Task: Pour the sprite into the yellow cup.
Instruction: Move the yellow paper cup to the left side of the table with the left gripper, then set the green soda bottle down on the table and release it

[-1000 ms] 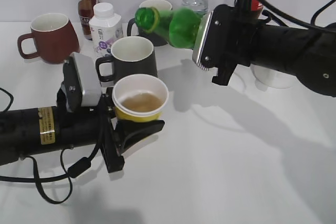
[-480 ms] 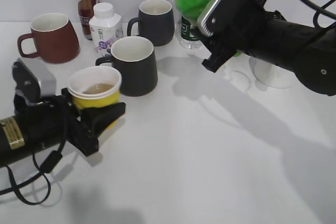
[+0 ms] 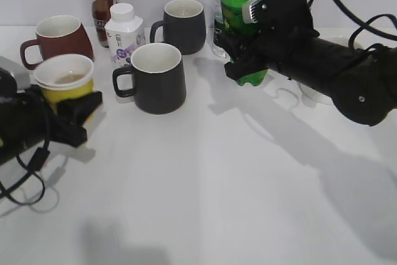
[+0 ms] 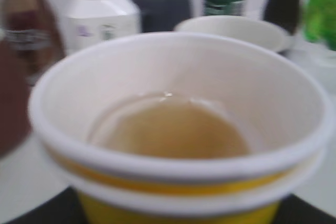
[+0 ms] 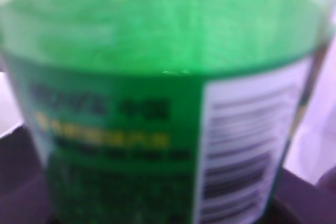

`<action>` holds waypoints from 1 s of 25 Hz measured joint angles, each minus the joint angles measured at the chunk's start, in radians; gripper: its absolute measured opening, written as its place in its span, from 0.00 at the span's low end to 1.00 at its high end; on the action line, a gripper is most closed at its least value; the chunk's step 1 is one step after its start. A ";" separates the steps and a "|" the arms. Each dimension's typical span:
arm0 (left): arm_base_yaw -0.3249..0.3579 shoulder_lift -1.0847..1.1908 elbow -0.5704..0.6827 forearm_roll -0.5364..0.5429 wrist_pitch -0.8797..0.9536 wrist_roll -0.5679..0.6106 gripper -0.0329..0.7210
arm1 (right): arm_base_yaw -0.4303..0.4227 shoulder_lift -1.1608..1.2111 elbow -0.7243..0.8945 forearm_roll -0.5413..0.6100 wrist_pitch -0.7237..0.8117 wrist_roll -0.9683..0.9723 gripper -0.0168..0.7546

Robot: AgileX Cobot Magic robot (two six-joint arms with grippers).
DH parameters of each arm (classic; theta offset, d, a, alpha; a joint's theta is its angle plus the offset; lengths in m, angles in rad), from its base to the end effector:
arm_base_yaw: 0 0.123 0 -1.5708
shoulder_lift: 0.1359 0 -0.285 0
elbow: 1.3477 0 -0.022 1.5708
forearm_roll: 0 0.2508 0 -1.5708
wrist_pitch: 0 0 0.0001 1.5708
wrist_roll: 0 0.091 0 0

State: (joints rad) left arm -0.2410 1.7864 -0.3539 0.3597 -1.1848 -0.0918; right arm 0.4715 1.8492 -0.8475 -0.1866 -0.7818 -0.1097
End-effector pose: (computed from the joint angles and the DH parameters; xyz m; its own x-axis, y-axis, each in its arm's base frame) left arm 0.2456 -0.0909 0.1352 -0.1514 0.0847 -0.9848 0.5450 0.8384 -0.0116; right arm 0.3282 0.1807 0.1858 0.0141 -0.2605 -0.9654 -0.5792 0.7849 -0.2202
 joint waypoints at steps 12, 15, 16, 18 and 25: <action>0.031 0.102 -0.151 -0.131 -0.014 0.027 0.55 | 0.000 0.063 0.000 0.093 -0.069 0.110 0.58; 0.031 0.167 -0.190 -0.154 -0.014 0.030 0.55 | 0.000 0.063 0.000 0.117 -0.069 0.110 0.58; 0.031 0.187 -0.199 -0.164 -0.013 0.030 0.55 | 0.000 0.063 0.000 0.120 -0.069 0.110 0.58; 0.031 0.223 -0.217 -0.178 -0.013 0.030 0.55 | 0.000 0.063 0.000 0.121 -0.069 0.103 0.58; 0.031 0.280 -0.236 -0.204 -0.032 0.031 0.72 | 0.000 0.063 0.000 0.121 -0.069 0.079 0.58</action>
State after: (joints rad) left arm -0.2102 2.0661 -0.5897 0.1554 -1.2168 -0.0610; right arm 0.4715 1.9125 -0.8475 -0.0661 -0.8512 -0.0303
